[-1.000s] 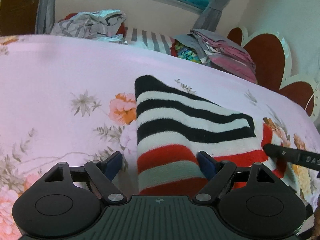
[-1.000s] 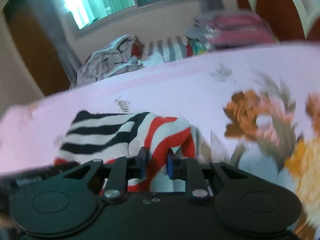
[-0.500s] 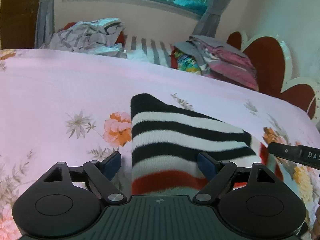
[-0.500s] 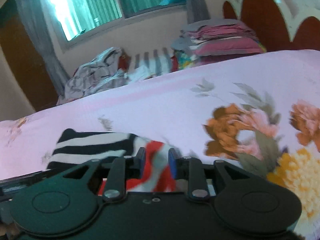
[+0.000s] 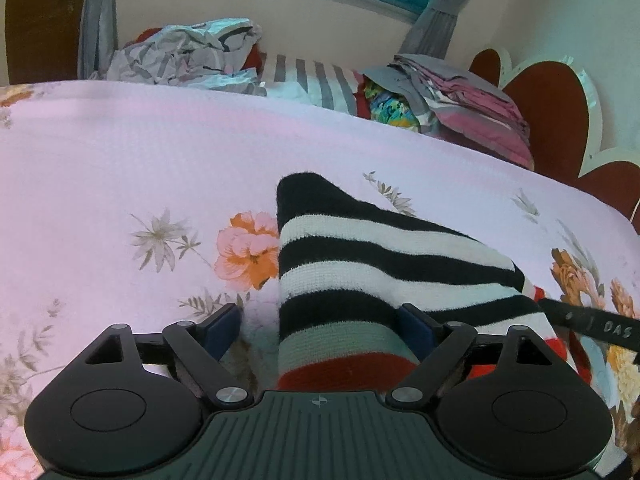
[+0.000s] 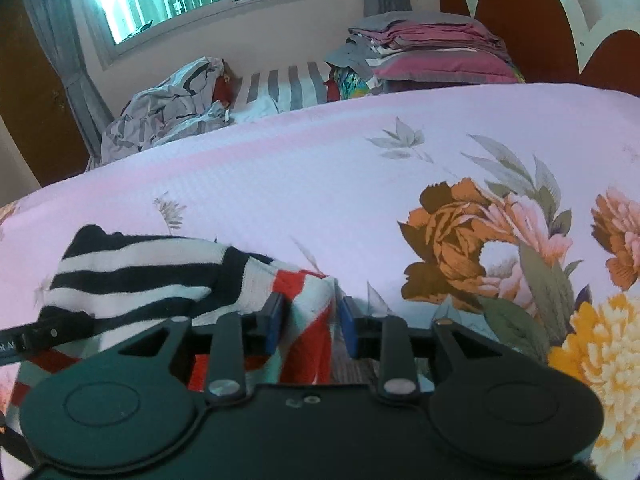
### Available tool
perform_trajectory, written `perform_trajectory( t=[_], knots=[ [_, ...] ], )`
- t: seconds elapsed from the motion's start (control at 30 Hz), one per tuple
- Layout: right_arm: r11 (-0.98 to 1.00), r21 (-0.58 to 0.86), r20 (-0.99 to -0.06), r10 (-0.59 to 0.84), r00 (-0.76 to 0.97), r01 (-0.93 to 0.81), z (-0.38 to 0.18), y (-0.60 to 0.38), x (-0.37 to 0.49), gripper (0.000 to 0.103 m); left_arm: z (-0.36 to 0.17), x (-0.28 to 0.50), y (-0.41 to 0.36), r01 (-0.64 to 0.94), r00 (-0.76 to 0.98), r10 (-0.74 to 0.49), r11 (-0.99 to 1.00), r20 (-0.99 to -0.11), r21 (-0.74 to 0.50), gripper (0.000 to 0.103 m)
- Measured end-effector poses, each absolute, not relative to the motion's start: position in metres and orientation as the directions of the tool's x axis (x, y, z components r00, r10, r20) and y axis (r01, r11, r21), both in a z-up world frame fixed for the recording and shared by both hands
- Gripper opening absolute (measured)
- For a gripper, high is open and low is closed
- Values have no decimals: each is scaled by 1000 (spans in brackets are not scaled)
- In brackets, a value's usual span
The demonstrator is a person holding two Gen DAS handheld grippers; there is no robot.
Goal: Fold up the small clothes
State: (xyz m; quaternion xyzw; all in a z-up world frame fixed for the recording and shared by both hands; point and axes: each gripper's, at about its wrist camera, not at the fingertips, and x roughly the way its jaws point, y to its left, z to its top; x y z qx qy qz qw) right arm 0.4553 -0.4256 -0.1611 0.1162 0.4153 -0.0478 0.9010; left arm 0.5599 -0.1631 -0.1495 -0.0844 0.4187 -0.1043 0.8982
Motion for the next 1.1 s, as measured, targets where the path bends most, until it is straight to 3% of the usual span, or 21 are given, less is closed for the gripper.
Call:
perform_trajectory(
  t=[0.23, 0.5, 0.77, 1.1],
  knots=[
    [957, 255, -713, 88, 696, 141, -133, -423, 416, 31, -135, 533, -158, 159, 631, -277, 961, -725, -228, 85],
    [928, 348, -707, 166, 688, 134, -130, -420, 379, 38, -125, 498, -153, 186, 621, -309, 951, -720, -248, 85],
    [942, 301, -743, 133, 656, 150, -141, -416, 365, 27, -129, 476, -149, 191, 621, -314, 949, -718, -250, 85],
    [917, 351, -747, 152, 647, 190, -148, -424, 357, 26, -131, 474, -147, 195, 627, -300, 954, -719, -229, 87]
  ],
)
